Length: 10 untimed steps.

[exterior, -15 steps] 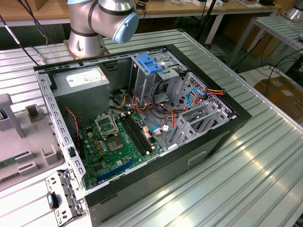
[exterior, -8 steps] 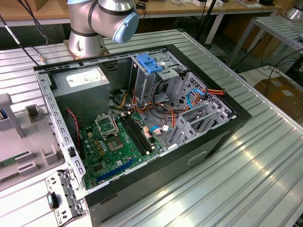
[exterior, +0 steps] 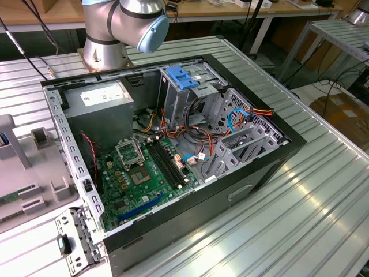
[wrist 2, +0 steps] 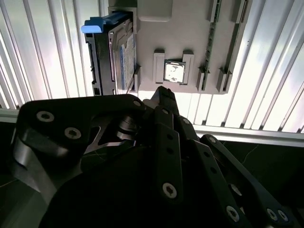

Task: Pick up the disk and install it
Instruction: 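Pick up the disk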

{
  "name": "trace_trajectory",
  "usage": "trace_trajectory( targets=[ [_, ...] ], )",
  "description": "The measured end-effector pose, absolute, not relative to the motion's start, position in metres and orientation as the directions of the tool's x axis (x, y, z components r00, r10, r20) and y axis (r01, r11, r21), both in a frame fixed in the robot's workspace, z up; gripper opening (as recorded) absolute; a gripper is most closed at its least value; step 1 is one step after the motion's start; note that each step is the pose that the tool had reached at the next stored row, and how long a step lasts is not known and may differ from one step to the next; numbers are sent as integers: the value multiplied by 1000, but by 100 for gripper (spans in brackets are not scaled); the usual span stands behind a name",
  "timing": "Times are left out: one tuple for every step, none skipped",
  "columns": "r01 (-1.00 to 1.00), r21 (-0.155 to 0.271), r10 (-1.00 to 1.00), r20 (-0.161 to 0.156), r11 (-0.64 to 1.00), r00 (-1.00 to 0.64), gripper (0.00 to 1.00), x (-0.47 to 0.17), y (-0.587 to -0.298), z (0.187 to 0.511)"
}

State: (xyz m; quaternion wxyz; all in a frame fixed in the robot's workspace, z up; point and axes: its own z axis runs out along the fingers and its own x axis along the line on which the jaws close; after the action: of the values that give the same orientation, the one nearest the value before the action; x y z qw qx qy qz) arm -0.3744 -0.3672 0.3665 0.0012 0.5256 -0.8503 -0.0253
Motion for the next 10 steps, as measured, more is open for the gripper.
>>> trace_trajectory(
  targets=[
    [-896, 44, -896, -24, 442, -443, 11, -374, -367, 366],
    [-898, 44, -898, -24, 437, -439, 11, -374, -367, 366],
    [-900, 44, -901, -24, 433, -434, 11, -374, -367, 366],
    [-911, 44, -912, -24, 409, -410, 11, -374, -367, 366],
    [-930, 44, -931, -24, 364, -365, 11, -374, -367, 366],
    [-939, 44, -939, -24, 342, -343, 11, -374, -367, 366],
    [-942, 44, -943, -24, 332, -333, 11, -374, -367, 366],
    [-944, 44, -944, -24, 327, -328, 11, -374, -367, 366],
    [-946, 44, -946, -24, 323, -324, 11, -374, -367, 366],
    [-947, 44, -947, -25, 318, -320, 11, -374, -367, 366]
  ],
)
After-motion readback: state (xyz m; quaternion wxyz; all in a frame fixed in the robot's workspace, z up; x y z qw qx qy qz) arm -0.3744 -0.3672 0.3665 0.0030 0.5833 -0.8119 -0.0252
